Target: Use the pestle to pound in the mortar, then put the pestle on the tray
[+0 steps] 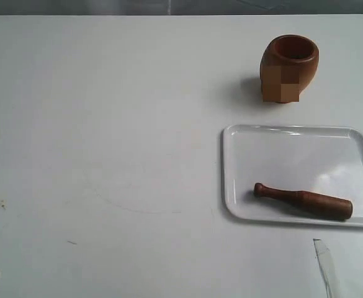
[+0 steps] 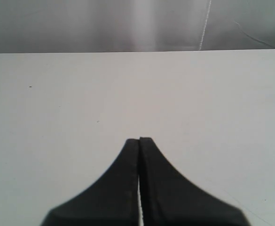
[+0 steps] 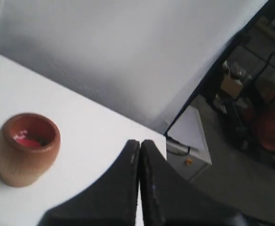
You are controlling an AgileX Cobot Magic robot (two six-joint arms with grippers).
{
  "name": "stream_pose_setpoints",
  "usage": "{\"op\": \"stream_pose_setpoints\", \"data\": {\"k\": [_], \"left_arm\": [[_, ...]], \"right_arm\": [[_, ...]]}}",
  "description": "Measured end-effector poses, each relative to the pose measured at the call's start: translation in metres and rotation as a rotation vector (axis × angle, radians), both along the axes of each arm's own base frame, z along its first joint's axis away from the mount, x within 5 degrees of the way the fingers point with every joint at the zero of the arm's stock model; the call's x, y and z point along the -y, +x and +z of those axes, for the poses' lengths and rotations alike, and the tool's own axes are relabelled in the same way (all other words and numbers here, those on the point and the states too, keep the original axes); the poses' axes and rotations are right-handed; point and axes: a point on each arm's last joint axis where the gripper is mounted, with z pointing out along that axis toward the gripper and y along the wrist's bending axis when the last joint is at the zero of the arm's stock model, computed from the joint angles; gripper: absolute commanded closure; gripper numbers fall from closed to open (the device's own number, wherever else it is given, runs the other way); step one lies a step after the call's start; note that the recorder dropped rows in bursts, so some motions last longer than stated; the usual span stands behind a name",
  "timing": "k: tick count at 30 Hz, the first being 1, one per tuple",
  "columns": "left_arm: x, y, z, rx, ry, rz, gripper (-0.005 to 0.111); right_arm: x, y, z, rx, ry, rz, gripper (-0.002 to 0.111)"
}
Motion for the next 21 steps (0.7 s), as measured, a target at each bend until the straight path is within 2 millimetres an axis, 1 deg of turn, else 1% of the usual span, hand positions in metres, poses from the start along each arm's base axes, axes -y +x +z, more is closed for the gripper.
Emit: {"op": "stream_pose_setpoints", "data": {"k": [2,5,8,11,14,16,19,21], "left_arm": [[0.000,0.000,0.000,0.000,0.000,0.000,0.107],[0.000,0.000,0.000,0.000,0.000,0.000,0.107],[0.000,0.000,0.000,0.000,0.000,0.000,0.107],[0.000,0.000,0.000,0.000,0.000,0.000,0.107],[0.000,0.000,0.000,0.000,0.000,0.000,0.107],[0.000,0.000,0.000,0.000,0.000,0.000,0.107],[0.000,0.000,0.000,0.000,0.000,0.000,0.107],[0.000,0.000,0.000,0.000,0.000,0.000,0.107]], "right_arm": [[0.008,-0.025,0.003,0.064,0.041,0.064,0.108],[0.015,-0.062,0.002,0.144,0.142,0.194,0.108],[0.018,-0.090,-0.002,0.189,0.241,0.316,0.108],[0.019,-0.113,-0.005,0.226,0.329,0.421,0.108],[0.022,-0.130,-0.009,0.273,0.391,0.485,0.108],[0.024,-0.137,-0.011,0.296,0.425,0.507,0.108],[0.025,-0.142,-0.018,0.304,0.467,0.529,0.108],[0.023,-0.141,-0.024,0.290,0.499,0.540,0.108]]}}
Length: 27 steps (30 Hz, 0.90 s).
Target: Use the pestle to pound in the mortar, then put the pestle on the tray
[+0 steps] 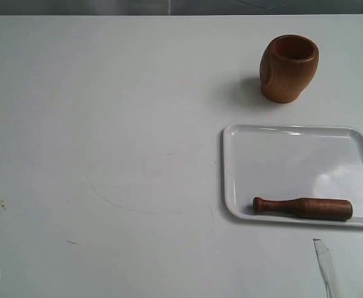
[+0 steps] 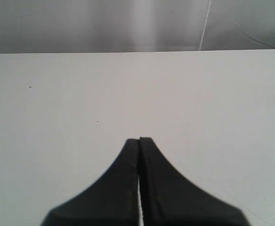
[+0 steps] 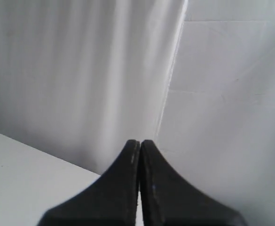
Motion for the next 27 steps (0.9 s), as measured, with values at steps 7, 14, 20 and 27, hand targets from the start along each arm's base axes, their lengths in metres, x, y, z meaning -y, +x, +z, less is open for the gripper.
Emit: {"op": "stream_pose_setpoints", "data": {"k": [7,14,20,27], "left_arm": [[0.000,0.000,0.000,0.000,0.000,0.000,0.107],[0.000,0.000,0.000,0.000,0.000,0.000,0.107],[0.000,0.000,0.000,0.000,0.000,0.000,0.107],[0.000,0.000,0.000,0.000,0.000,0.000,0.107]], "right_arm": [[-0.013,0.018,-0.034,-0.131,0.174,0.067,0.108],[-0.017,0.040,-0.078,-0.196,0.266,0.007,0.108],[-0.015,0.052,-0.117,-0.231,0.295,-0.071,0.108],[-0.018,0.053,-0.127,-0.173,0.121,-0.079,0.108]]}}
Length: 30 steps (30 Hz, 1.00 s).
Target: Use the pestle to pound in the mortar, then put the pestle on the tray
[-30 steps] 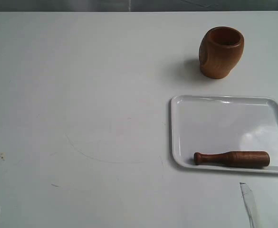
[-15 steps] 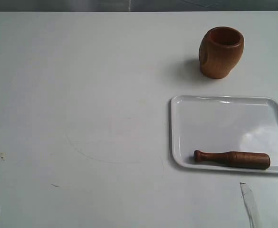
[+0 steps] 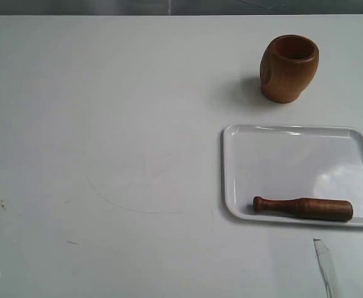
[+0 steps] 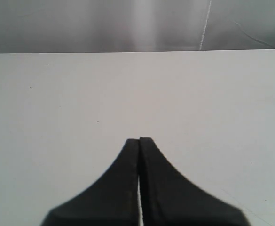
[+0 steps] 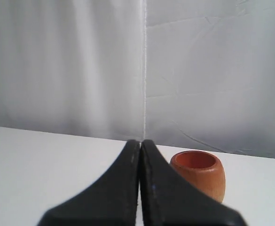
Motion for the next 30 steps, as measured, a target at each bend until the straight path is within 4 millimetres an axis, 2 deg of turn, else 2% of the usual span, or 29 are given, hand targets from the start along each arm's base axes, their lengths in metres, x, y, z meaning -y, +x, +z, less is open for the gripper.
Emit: {"op": "stream_pose_setpoints", "data": {"k": [6,10,16,19,23,30], "left_arm": [[0.000,0.000,0.000,0.000,0.000,0.000,0.107],[0.000,0.000,0.000,0.000,0.000,0.000,0.107],[0.000,0.000,0.000,0.000,0.000,0.000,0.107],[0.000,0.000,0.000,0.000,0.000,0.000,0.107],[0.000,0.000,0.000,0.000,0.000,0.000,0.107],[0.000,0.000,0.000,0.000,0.000,0.000,0.107]], "right_arm": [[-0.003,-0.001,-0.005,-0.024,-0.071,0.039,0.108],[-0.003,-0.002,-0.006,-0.067,-0.012,0.048,0.108],[-0.004,-0.002,-0.006,-0.068,-0.015,0.049,0.108],[-0.005,-0.003,-0.013,-0.065,-0.169,0.063,0.108],[-0.004,-0.006,-0.033,-0.164,-0.432,0.099,0.108],[-0.002,-0.006,-0.038,-0.174,-0.528,0.092,0.108]]}}
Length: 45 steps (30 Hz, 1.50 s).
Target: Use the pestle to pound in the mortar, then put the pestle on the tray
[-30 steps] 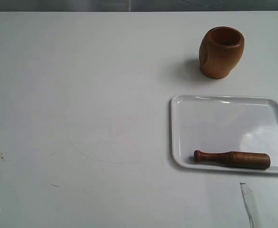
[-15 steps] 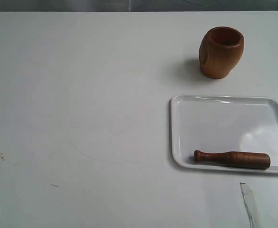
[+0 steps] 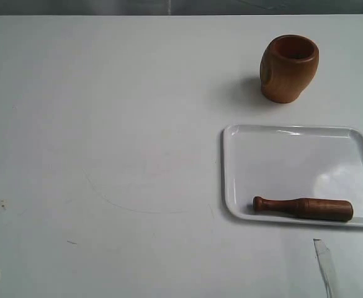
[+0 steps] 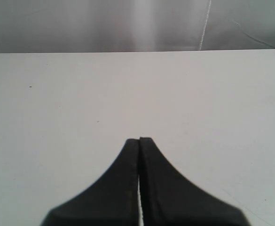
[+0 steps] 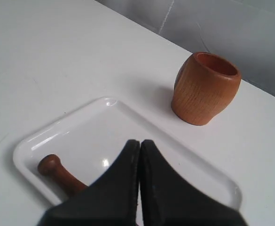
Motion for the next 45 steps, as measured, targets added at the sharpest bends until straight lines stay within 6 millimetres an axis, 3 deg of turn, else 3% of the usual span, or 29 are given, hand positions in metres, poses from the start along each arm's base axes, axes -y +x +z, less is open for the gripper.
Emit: {"op": "stream_pose_setpoints", "data": {"k": [10,16,21,33,45], "left_arm": [[0.000,0.000,0.000,0.000,0.000,0.000,0.107],[0.000,0.000,0.000,0.000,0.000,0.000,0.107],[0.000,0.000,0.000,0.000,0.000,0.000,0.107],[0.000,0.000,0.000,0.000,0.000,0.000,0.107],[0.000,0.000,0.000,0.000,0.000,0.000,0.107]], "right_arm": [[0.002,0.001,0.000,0.015,-0.033,-0.022,0.108],[-0.003,0.000,0.006,-0.088,0.257,-0.064,0.108],[-0.004,0.003,0.004,-0.183,0.354,-0.114,0.108],[0.020,0.009,0.007,-0.049,0.394,-0.533,0.108],[0.016,0.008,0.006,-0.056,0.337,-0.453,0.108]]}}
